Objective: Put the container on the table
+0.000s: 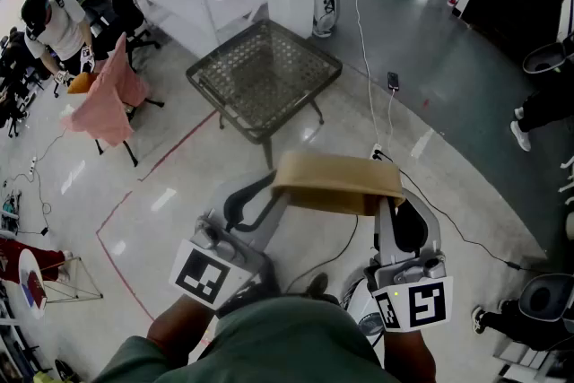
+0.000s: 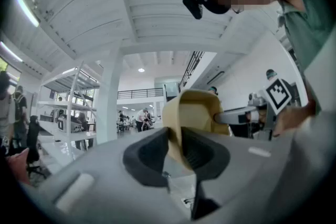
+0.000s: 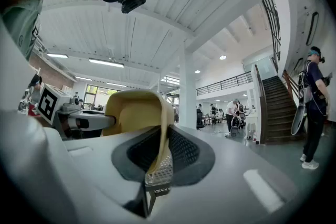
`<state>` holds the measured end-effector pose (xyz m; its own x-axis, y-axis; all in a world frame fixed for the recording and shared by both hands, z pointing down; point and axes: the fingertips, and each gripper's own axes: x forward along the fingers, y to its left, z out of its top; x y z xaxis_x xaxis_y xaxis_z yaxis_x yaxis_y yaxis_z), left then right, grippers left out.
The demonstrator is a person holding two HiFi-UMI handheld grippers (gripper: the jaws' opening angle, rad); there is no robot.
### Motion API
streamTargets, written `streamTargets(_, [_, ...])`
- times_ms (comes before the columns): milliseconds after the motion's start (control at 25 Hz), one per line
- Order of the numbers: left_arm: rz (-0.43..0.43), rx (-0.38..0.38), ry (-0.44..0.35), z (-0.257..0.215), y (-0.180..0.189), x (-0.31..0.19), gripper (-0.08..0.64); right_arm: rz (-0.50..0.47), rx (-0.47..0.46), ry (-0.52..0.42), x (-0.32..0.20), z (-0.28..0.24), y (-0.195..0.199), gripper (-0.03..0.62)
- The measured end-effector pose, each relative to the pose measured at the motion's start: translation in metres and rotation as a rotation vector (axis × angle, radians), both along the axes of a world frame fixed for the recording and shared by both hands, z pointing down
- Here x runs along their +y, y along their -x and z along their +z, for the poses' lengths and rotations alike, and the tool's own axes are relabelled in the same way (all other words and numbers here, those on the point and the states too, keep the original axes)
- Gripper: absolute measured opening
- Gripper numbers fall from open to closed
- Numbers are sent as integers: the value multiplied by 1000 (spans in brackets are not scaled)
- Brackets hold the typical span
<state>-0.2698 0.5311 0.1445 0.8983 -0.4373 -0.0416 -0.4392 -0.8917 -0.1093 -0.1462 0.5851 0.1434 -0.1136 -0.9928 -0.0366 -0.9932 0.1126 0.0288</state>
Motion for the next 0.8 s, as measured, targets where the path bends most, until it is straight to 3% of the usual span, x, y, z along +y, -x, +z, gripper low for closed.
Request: streamTargets(800, [99, 28, 37, 16, 42, -94, 69, 100, -16, 19, -82, 16, 47, 54])
